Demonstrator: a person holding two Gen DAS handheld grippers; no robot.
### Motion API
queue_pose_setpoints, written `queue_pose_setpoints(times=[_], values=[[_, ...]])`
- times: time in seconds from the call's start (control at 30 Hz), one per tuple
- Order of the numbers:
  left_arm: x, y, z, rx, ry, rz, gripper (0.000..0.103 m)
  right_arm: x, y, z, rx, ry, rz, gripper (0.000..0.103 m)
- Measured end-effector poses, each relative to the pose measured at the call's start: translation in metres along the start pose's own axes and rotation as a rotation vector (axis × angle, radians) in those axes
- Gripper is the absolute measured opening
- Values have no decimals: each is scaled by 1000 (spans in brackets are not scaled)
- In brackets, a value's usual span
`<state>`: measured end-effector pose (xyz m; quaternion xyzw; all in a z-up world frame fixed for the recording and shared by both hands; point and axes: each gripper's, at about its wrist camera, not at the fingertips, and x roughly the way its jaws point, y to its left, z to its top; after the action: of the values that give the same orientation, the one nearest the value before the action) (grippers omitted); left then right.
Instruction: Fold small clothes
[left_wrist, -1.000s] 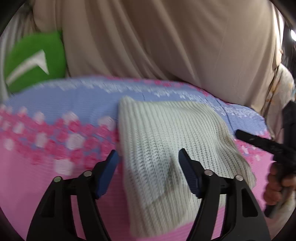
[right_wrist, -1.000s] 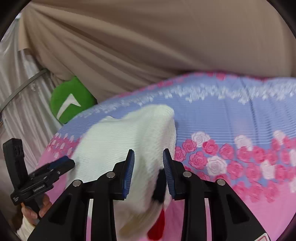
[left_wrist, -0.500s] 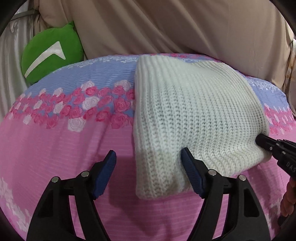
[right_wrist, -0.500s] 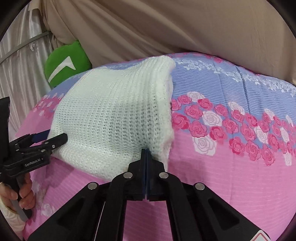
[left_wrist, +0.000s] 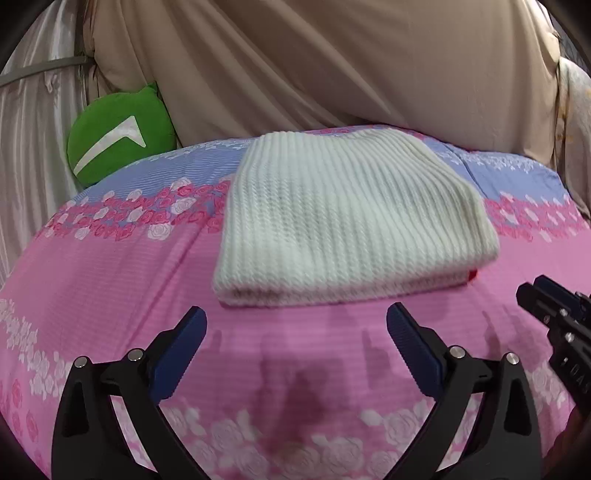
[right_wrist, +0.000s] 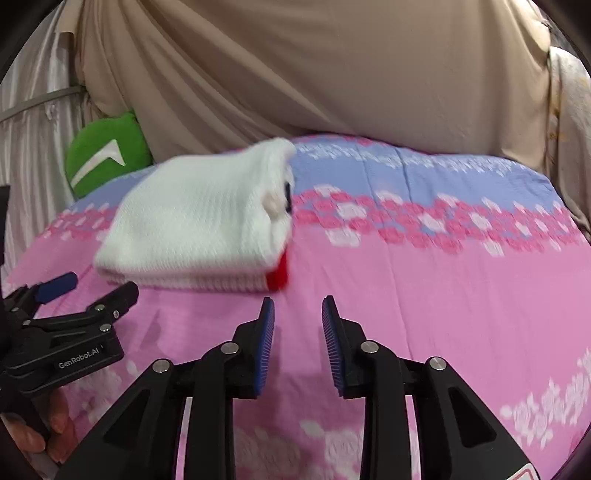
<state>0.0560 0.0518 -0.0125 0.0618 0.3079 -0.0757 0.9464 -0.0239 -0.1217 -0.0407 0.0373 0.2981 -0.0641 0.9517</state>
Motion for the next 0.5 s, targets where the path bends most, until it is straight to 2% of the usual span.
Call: queue_pose_setpoints(times=[0.07,0.13,0.3,0.5], values=[[-5,-6,-3,8,-8,9,96,-2,-1,-5,18,26,-4,36],[-10,-11,-5,-10,-17,14,98,-9,0,-9,20,2,-27,49],[-11,-16,-10,-53,-1,39,98,-18,13,-13,-26,-40,-59,63],[-13,-11,-12,-88,-5,81,98,-15,17,-14,-36,-23,-52,66]])
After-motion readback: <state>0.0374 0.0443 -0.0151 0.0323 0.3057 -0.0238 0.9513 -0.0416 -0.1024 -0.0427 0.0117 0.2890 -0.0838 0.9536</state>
